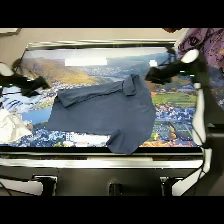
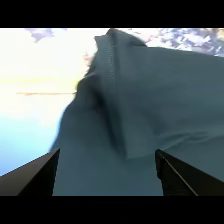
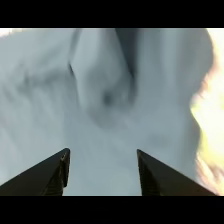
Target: Fold the clothes and pants, and hang the long-sleeved shirts on hangers.
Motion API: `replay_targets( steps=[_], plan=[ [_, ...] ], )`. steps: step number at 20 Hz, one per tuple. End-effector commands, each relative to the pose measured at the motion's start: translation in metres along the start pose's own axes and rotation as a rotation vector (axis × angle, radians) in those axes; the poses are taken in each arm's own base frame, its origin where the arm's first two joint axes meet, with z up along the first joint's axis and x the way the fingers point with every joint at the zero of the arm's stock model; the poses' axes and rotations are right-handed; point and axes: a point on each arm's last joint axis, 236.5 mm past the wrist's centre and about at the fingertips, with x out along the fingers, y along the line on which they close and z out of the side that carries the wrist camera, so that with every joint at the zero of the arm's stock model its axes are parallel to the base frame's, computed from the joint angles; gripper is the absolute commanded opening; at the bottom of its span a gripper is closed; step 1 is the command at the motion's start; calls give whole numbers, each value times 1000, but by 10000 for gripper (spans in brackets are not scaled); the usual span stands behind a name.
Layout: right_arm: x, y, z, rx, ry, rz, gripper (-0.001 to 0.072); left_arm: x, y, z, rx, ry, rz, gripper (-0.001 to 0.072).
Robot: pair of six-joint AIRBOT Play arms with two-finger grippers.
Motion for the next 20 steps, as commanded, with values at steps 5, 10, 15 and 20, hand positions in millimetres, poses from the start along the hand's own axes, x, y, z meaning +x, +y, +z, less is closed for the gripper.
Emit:
replay_targets(
  steps=[5,10,15,20],
  plan=[
    [-78,-70,-163,312,101,82,482,-68,113,-120,-272,-8,58,695],
    [-17,-51,-277,464,183,176,483,-57,116,-156,-315,8,48,694],
    [19,-41,-306,535,140,249,484,-57,117,-150,-315,-16,49,694],
    [25,-52,-292,531,56,221,487,-57,117,-150,-315,-16,49,694]
  ],
)
